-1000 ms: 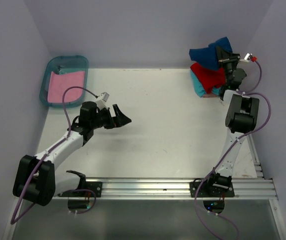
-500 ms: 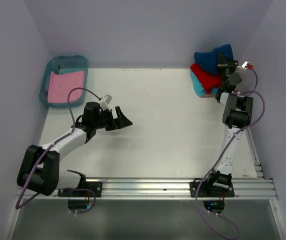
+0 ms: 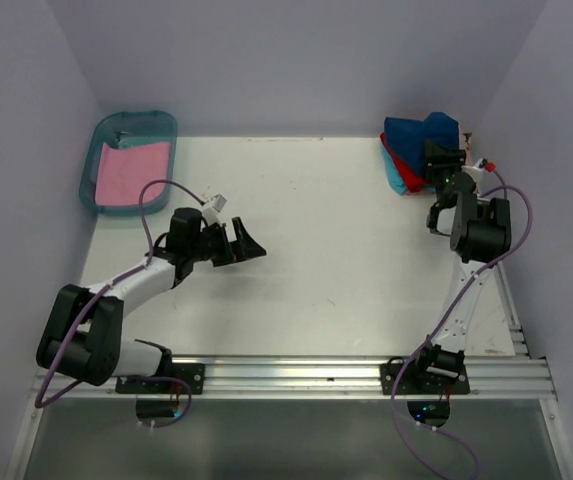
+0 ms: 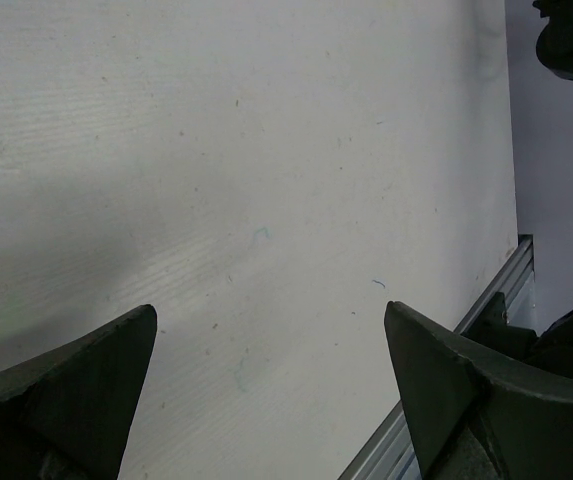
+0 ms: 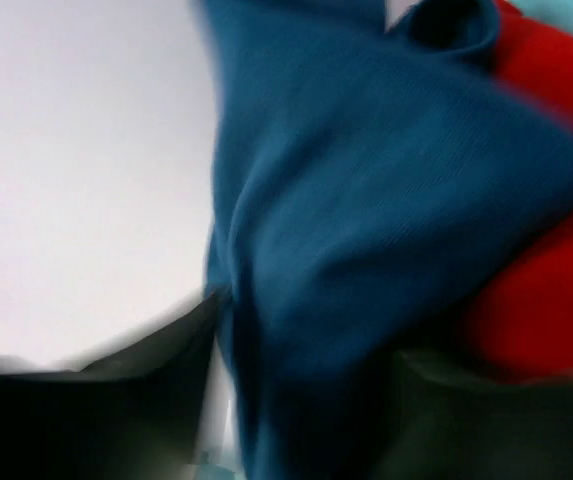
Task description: Fold and stack the t-shirts
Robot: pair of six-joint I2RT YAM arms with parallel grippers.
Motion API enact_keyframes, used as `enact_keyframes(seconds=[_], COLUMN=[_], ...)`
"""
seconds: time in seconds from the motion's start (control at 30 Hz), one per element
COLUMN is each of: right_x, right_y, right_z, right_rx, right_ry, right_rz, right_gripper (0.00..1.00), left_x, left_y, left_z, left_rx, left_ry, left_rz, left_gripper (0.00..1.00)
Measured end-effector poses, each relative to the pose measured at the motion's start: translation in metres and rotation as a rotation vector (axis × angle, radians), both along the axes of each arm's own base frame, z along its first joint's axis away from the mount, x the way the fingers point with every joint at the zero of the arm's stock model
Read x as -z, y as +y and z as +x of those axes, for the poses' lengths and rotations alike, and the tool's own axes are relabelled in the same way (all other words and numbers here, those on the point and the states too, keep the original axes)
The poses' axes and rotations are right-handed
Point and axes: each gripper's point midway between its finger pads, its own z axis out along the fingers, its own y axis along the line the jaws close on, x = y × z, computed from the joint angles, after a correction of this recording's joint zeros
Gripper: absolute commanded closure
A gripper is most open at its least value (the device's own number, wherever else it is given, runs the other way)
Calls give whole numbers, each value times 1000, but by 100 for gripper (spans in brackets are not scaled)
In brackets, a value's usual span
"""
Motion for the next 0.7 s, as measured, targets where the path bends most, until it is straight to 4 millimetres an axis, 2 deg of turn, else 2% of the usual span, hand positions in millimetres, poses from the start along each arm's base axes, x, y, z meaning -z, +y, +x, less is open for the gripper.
enact_keyframes(seconds=[0.03, 0.33, 0.43, 0.7], right_x=[-4, -85, -104, -154], right_y=[1, 7, 12, 44], right_z=[-4, -36, -61, -162], right_rx=[2, 14, 20, 2], right_ry=[3, -32, 17, 80], right_rz=[-2, -37, -32, -128], right_gripper=[1, 1, 1, 1], left_x=[1, -11, -17, -45], left_y=[0, 1, 1, 2], left_z=[-2, -6, -6, -9], left_rx=[1, 2, 2, 1], left_ry=[4, -38, -55, -133], left_rz=[1, -13, -19, -49], left_gripper=[0, 0, 0, 0])
